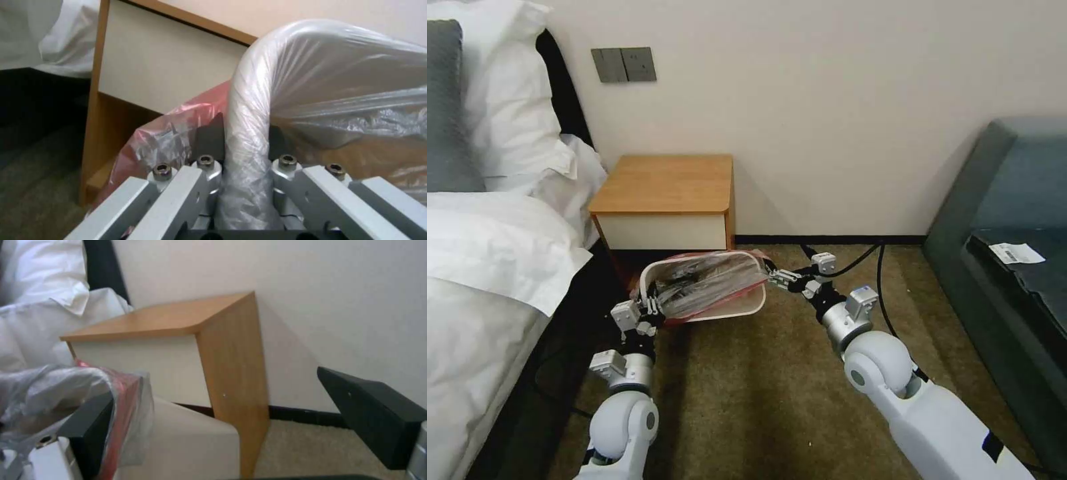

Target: Pick up the garbage bag from the table and place it over the trash can.

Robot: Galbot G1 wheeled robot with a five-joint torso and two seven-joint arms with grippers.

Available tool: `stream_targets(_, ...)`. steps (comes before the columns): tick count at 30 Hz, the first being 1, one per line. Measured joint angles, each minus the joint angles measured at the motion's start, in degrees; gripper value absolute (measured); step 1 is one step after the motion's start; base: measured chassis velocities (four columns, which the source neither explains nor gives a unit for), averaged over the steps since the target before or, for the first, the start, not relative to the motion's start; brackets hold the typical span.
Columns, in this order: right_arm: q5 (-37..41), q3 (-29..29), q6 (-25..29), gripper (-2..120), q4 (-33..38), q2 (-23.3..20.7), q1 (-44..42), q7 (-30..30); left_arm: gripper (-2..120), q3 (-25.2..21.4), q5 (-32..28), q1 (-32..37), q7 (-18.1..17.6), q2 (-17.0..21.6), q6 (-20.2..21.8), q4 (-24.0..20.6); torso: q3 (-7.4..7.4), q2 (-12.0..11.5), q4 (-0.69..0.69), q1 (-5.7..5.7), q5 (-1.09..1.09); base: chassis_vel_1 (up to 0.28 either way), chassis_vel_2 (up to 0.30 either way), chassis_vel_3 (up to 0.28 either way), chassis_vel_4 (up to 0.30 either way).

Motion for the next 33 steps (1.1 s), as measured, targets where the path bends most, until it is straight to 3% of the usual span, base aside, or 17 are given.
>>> stream_targets(8,4.21,0.29,-1.63,100,0.69,-0.76,-0.97,0.03,9,-0.74,-2.02,-0.27,-0.4,-0.22,0.21,-1.29,0.0,0.0,0.0,0.0,0.0,0.0,0.0,0.0,0.0)
stream_targets(14,16.74,0.69,-5.88,100,3.91,-1.3,-2.29,3.6,9,-1.25,-3.7,-1.13,-1.41,-0.53,0.44,-1.67,0.0,0.0,0.0,0.0,-0.01,0.0,0.0,0.0,0.0)
stream_targets(24,16.16,0.88,-5.36,100,4.34,-0.55,-3.38,3.2,9,-1.05,-4.05,-0.96,-1.46,-0.94,0.52,-1.96,0.0,0.0,0.01,0.0,0.0,0.0,0.0,0.0,0.0)
stream_targets(33,20.1,1.59,-4.92,100,11.24,1.57,-7.08,6.45,9,-0.17,-2.97,0.37,-1.09,-0.67,0.2,-1.91,0.0,0.0,0.0,0.0,-0.01,0.0,0.0,0.0,0.0)
